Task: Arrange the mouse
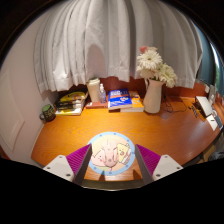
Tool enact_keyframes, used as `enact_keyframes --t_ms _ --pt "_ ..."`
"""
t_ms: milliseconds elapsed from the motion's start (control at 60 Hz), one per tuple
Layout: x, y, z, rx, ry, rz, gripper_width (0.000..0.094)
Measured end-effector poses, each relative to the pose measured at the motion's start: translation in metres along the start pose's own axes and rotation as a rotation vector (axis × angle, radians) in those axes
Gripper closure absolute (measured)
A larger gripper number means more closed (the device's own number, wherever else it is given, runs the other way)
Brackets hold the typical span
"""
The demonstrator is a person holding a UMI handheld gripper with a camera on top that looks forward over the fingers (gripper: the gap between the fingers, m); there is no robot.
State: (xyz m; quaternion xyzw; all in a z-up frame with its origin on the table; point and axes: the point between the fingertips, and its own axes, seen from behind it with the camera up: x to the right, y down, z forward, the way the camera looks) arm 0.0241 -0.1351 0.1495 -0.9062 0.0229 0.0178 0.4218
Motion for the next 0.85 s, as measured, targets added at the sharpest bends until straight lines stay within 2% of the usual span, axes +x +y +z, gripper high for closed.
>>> enact_keyframes --t_ms 167,350,850 --pt "0.019 -0.018 -0.072 0.087 -0.003 -0.014 0.0082" --pt "0.041 -0.021 -0.120 0.154 0.003 -0.024 0.0096" --pt "0.058 0.011 -0.157 0.175 -0.005 -0.010 0.0095"
